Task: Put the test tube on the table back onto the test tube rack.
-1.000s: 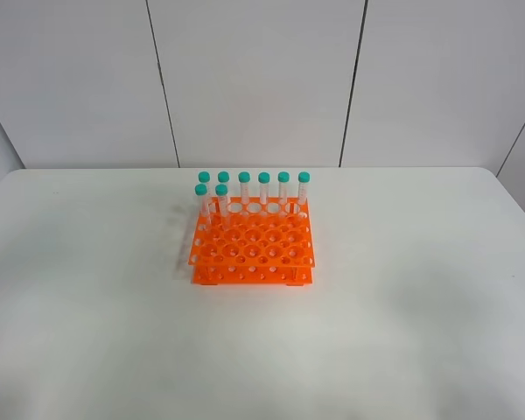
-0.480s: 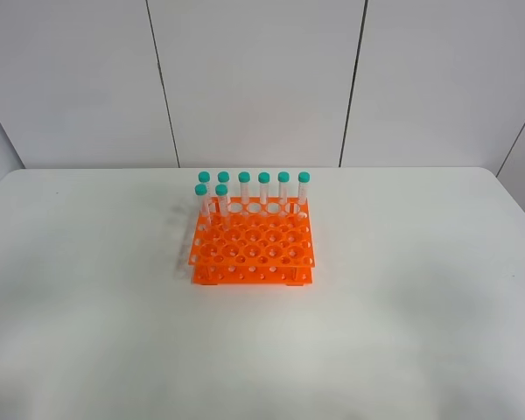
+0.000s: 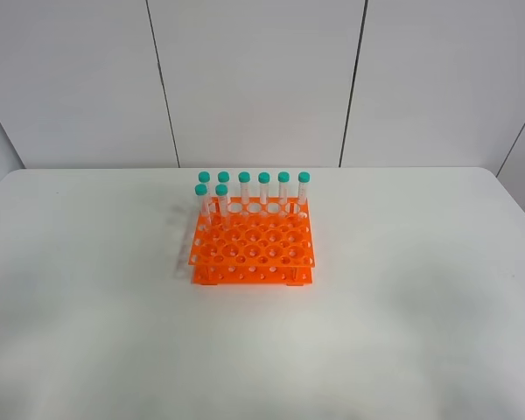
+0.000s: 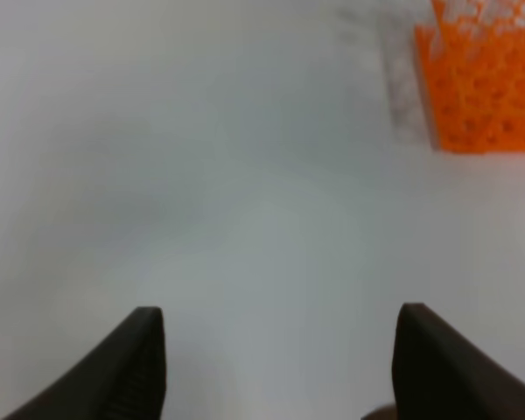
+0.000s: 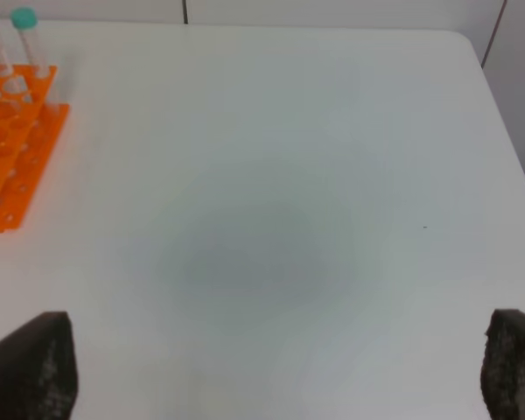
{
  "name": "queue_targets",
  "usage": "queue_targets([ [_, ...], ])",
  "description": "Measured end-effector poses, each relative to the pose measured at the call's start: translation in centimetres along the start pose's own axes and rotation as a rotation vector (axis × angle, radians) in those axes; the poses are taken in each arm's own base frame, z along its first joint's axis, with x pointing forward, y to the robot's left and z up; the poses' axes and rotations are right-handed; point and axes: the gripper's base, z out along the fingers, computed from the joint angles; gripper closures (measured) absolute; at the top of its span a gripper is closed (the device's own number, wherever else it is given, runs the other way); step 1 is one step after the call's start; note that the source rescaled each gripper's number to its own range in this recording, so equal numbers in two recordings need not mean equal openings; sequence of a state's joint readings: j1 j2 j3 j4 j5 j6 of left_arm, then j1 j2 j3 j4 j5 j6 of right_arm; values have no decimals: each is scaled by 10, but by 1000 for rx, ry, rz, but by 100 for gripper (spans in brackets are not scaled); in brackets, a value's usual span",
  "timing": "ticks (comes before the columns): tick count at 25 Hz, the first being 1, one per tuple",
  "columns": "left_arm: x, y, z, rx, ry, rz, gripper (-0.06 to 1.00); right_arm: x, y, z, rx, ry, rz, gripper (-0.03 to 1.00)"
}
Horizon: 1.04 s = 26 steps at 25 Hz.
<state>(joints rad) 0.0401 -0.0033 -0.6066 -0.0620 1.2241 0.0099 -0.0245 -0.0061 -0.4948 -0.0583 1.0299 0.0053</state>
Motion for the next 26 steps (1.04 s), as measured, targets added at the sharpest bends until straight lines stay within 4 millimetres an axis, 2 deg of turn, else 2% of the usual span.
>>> queue_targets([
  [26,0,0,0,5,1,-2,45,0,0,0,0,0,0,-3],
])
